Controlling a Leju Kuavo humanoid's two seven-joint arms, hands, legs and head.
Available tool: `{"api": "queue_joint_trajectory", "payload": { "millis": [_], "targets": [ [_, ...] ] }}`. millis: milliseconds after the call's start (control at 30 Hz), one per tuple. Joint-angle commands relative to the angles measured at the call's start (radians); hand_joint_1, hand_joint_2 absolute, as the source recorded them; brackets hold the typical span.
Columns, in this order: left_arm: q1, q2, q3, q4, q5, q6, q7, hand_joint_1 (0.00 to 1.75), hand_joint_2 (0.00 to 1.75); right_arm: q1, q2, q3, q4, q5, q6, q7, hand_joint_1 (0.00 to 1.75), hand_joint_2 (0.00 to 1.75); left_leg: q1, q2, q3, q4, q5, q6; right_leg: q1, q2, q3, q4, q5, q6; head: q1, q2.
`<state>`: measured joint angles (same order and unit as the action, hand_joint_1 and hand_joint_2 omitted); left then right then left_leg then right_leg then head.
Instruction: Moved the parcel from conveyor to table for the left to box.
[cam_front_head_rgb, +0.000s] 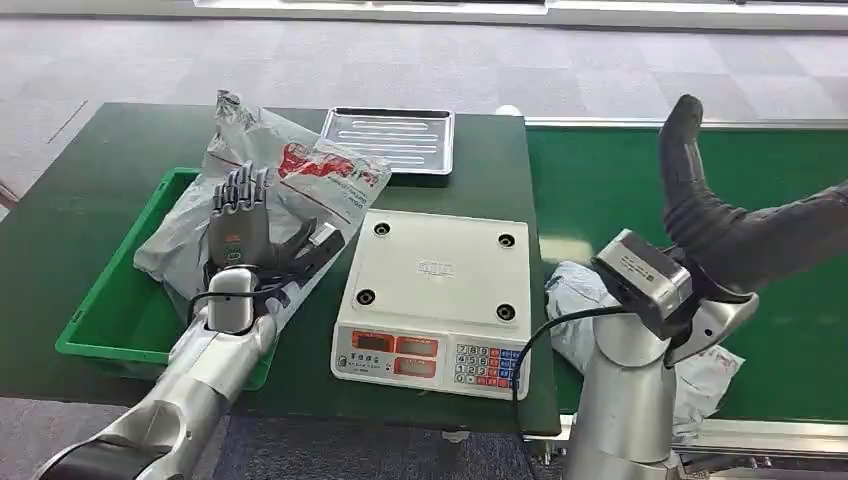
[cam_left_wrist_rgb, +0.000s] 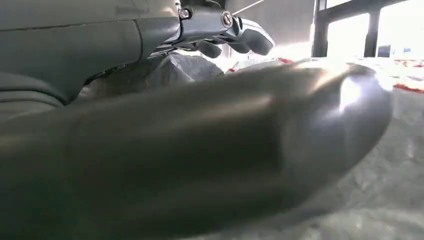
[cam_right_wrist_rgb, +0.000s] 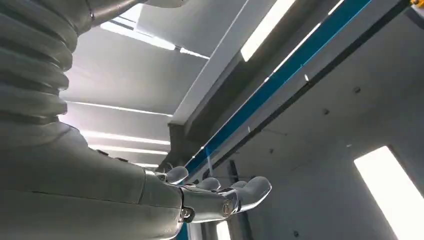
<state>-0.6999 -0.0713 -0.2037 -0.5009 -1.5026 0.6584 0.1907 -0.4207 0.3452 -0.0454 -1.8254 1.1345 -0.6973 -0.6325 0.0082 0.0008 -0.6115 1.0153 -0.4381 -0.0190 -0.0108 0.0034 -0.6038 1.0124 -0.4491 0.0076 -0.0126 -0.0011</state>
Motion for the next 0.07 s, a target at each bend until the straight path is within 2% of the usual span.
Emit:
{"api": "queue_joint_trajectory", "payload": {
  "millis": [33,67],
  "targets": [
    [0.155,-0.188,0.422,-0.639,0.322,0.040,-0.551,0.00,0.00,0.011,0.004,-0.056,0.124,0.025,-0.001,0.147,0.00,1.75,0.001,0.001,0.001,-0.002,0.000,0.001,0.001,0.001,0.002,-0.003,0.001,0.000,0.000,0.000],
    [0.148,-0.239,0.486,-0.661,0.643,0.040,-0.798,0.00,0.00,-0.002,-0.013,-0.063,0.176,0.014,-0.001,0.179,0.00,1.75,0.001,-0.001,-0.001,0.000,0.000,0.001,0.001,-0.001,0.001,-0.002,0.000,0.000,0.000,0.000]
  ]
}}
